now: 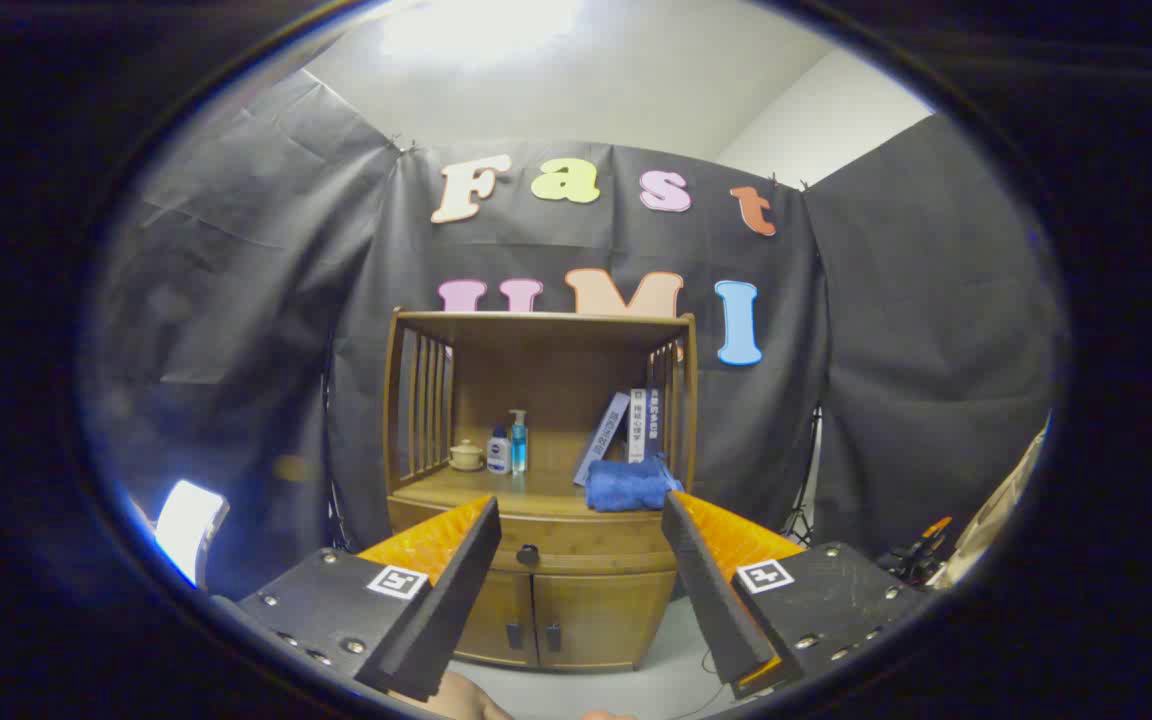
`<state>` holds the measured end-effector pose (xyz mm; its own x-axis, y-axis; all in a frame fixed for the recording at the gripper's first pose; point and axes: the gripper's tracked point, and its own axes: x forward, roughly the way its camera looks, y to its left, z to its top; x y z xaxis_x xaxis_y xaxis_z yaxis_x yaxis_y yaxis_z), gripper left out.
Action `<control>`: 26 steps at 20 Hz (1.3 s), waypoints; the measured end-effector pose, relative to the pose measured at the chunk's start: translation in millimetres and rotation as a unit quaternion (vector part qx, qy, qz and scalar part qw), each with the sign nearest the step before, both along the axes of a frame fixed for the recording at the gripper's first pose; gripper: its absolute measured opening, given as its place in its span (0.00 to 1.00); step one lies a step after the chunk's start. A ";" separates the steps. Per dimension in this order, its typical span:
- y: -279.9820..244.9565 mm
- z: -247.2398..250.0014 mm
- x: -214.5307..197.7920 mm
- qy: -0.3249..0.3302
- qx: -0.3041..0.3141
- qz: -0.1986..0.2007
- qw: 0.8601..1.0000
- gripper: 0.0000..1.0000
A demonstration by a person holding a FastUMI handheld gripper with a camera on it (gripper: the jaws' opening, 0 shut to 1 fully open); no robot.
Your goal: Pull open the drawer, take out the items inside it, and place them on the countertop above the cabinet.
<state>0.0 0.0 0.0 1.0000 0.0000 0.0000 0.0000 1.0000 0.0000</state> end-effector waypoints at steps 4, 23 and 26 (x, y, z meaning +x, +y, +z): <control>-0.2 -6.1 -16.6 0.011 -0.002 -0.002 1.000 0.97; 60.8 -35.5 90.0 0.014 -0.004 0.054 0.998 0.97; 74.4 -51.9 130.4 0.014 -0.005 0.062 0.998 0.97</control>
<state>130.4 74.4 -51.9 0.9919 0.1235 -0.0282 -0.1237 0.9923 -0.0084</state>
